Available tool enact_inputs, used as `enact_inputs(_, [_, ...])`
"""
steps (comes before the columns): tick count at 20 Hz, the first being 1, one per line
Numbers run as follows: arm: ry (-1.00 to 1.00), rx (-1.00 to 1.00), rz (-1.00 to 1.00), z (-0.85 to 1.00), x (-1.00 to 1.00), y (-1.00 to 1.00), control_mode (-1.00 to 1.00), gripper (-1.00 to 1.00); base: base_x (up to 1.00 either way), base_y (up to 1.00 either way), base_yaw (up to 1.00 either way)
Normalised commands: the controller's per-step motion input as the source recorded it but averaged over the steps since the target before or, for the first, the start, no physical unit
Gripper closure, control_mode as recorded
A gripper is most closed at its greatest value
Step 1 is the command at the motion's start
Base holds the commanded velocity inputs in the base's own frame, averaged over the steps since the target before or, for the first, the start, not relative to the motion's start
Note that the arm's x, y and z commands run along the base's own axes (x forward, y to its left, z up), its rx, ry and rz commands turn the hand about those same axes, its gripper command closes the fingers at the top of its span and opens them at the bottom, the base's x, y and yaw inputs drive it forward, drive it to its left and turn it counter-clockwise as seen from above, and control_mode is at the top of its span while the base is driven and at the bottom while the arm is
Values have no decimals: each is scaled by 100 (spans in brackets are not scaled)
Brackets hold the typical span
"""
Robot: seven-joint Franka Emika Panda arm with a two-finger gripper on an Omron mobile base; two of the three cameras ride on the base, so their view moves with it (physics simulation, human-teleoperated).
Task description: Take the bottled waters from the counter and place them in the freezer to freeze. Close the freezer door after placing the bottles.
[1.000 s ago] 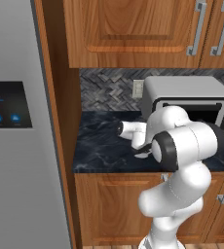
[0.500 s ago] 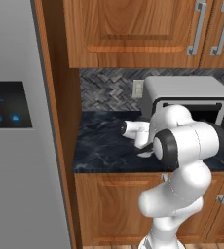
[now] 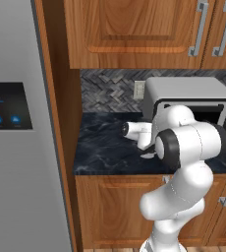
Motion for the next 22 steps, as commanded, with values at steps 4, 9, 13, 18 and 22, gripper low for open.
enact_inputs(4, [0,0,9,0,14,-2,-100,-100,0,0,0])
enact_inputs(9, [0,0,8,0,8,0,-100,-100,0,0,0])
enact_inputs(13, [0,0,6,0,0,0,-100,-100,0,0,0])
enact_inputs(18, [0,0,3,0,0,-1,-100,-100,0,0,0])
enact_inputs(22, [0,0,0,0,0,-3,-100,-100,0,0,0])
